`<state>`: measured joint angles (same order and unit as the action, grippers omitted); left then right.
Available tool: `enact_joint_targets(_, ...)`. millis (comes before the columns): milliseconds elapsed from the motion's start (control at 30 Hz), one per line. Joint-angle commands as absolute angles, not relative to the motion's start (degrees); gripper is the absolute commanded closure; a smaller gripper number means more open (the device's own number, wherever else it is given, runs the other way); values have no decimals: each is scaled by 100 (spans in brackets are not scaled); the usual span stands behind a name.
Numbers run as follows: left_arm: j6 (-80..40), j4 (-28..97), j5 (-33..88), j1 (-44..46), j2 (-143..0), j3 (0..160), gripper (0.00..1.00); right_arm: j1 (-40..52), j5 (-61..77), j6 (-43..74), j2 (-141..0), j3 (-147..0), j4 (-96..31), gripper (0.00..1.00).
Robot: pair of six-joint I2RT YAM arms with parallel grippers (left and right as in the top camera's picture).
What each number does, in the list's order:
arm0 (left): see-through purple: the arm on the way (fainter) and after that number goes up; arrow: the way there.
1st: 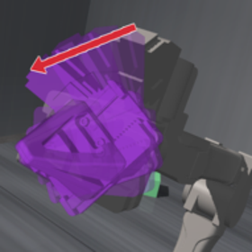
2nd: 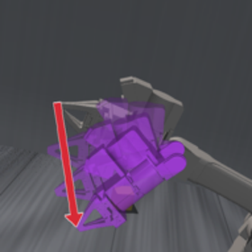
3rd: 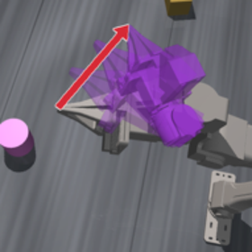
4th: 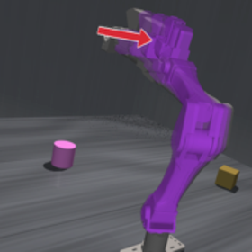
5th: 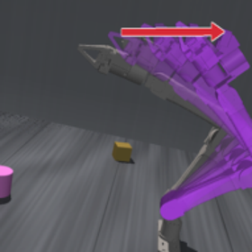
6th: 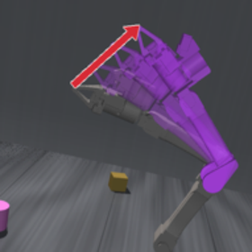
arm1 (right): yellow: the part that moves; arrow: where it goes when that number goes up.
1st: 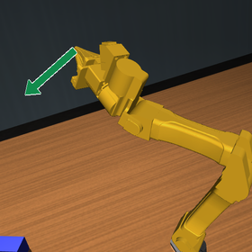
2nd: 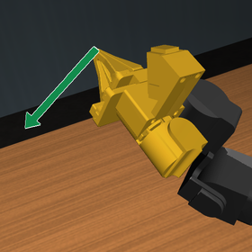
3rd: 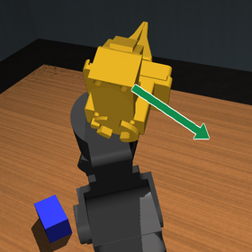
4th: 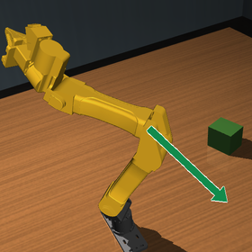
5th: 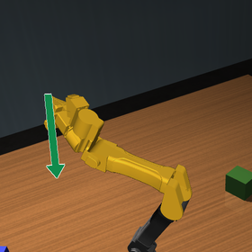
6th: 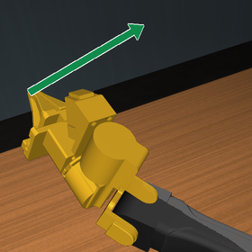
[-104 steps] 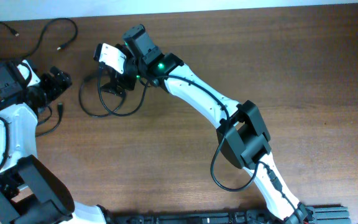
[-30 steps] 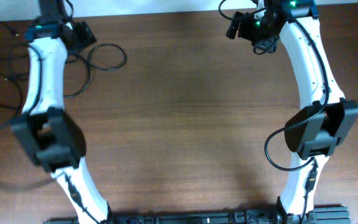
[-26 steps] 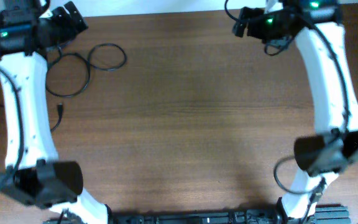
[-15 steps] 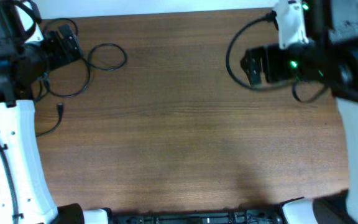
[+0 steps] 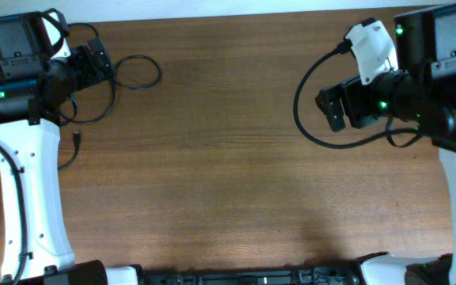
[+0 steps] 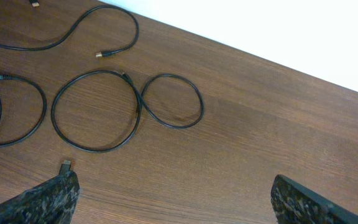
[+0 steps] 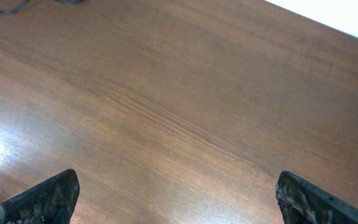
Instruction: Untangle cables
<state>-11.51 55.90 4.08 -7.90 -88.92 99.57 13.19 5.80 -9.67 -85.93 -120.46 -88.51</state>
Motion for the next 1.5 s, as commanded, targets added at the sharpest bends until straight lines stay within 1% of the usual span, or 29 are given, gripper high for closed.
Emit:
enact_joint_targets(0, -1041, 5577, 366, -803, -8855, 9929, 1, 1347, 530, -1028, -8864, -12046, -8853, 1)
enact_joint_targets(133, -1039, 5579, 366, -803, -8855, 9929, 1, 1339, 530, -1026, -9157, -12040, -8936, 1)
enact_joint_targets(233, -1039, 5579, 366, -805, -8855, 9929, 1, 1343, 169, -1090, -9056, -12029, -8936, 1)
enact_joint_targets(300, -1039, 5579, 366, -803, -8855, 9929, 1, 1343, 165, -1205, -8818, -11869, -8855, 1)
enact_joint_targets(433, -1039, 5579, 366, -803, -8855, 9929, 1, 1343, 165, -1785, -7922, -10637, -7944, 1)
enact_joint_targets(700, -1039, 5579, 366, -803, -8855, 9929, 1, 596, 552, -1820, -4882, -5621, -4027, 1)
enact_joint_targets(800, -1039, 5577, 366, -803, -8855, 9929, 1, 434, 862, -1820, -3798, -4049, -2685, 1)
enact_joint_targets(900, -1039, 5579, 366, -803, -8855, 9929, 1, 429, 849, -1820, -2626, -2517, -1433, 1)
enact_joint_targets(967, -1039, 5577, 366, -803, -8855, 9929, 1, 429, 834, -1822, -1918, -1712, -823, 1)
enact_joint_targets(1100, -1039, 5579, 366, -803, -8855, 9929, 1, 211, 880, -1776, -794, -626, -119, 1)
enact_joint_targets(1200, -1039, 5577, 366, -803, -8855, 9929, 1, 178, 843, -1767, -32, -27, 75, 1)
enact_joint_targets(1333, -1039, 5577, 366, -803, -8855, 9929, 1, -25, 869, -1559, -19, -32, -386, 1)
enact_joint_targets(1400, -1039, 5579, 366, -803, -8855, 9929, 1, -45, 832, -1559, -19, -32, -388, 1)
enact_joint_targets(1467, -1039, 5579, 366, -803, -8855, 9929, 1, -40, 797, -1140, -19, -32, -392, 1)
